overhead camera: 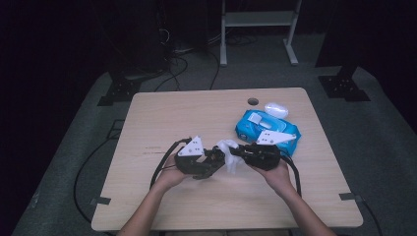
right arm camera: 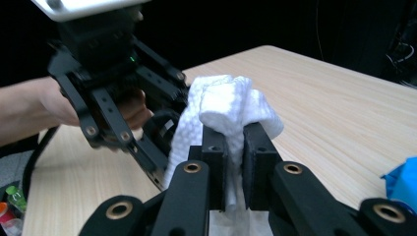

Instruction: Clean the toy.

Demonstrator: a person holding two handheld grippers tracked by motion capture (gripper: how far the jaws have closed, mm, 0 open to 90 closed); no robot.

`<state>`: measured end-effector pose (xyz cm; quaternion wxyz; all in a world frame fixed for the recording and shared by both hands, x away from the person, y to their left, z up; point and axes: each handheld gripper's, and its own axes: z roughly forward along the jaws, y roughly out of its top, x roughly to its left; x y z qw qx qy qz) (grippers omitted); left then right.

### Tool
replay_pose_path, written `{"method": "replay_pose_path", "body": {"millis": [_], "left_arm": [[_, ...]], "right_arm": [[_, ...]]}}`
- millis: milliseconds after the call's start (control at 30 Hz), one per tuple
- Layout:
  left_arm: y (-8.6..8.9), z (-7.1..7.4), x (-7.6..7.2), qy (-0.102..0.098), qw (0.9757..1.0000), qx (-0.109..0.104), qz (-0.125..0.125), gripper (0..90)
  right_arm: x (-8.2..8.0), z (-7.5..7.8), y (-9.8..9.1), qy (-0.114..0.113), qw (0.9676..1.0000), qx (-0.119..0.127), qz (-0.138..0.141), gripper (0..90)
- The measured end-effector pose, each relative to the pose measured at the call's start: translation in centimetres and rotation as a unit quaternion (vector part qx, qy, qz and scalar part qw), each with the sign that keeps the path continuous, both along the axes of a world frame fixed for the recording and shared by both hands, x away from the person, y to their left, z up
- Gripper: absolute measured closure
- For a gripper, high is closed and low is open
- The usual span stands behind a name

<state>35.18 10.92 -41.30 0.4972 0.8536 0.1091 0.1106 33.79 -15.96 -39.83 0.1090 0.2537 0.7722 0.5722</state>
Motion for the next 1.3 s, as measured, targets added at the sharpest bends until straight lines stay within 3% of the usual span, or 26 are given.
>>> {"method": "replay_pose_path", "body": {"millis": [200,433,500,667,1100,1300], "left_arm": [[0.2,-0.1,0.0,0.004,1.0000,-0.005,-0.003,57.2],[0.0,-0.5,0.1,0.006,1.0000,-0.003,-0.005,57.2],[0.1,-0.3,0.1,0.005,0.9999,-0.007,-0.006,57.2],[0.3,-0.3,0.2,0.008,0.9999,-0.013,-0.003,57.2],[-1.1,-0.6,0.3,0.001,0.9998,0.018,-0.001,57.2],[-0.9,-0.6,0.5,0.004,0.9998,0.017,-0.004,57.2]], "right_arm": [[0.7,-1.6,-0.4,0.022,0.9995,-0.016,-0.015,81.3],[0.3,-0.6,-0.3,0.013,0.9999,0.007,-0.004,81.4],[0.3,-0.8,-0.2,0.013,0.9999,0.001,-0.006,81.3],[0.8,-1.9,-0.6,0.037,0.9993,-0.002,-0.011,81.3],[-0.2,0.4,1.1,0.013,0.9994,0.021,0.025,81.4],[0.3,-0.5,0.0,0.019,0.9997,0.014,0.004,81.4]]}}
